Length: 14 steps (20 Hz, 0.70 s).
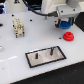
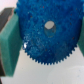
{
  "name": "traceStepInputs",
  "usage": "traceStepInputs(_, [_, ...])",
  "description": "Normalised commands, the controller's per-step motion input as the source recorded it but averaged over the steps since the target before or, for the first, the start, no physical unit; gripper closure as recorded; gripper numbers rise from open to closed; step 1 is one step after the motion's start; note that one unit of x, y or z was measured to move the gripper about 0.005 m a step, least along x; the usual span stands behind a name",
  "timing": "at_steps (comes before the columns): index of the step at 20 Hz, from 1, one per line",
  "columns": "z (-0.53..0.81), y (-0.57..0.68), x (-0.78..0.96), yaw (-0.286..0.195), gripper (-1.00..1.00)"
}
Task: Insert the blue gear onto the right peg, followed by the red gear
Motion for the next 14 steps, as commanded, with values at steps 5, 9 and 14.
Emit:
traceStepInputs(5, [0.51, -0.36, 0.54, 0.0, 1.0])
traceStepInputs(9, [0.46, -0.35, 0.63, 0.0, 1.0])
traceStepInputs(14, [0.41, -0.32, 0.73, 0.0, 1.0])
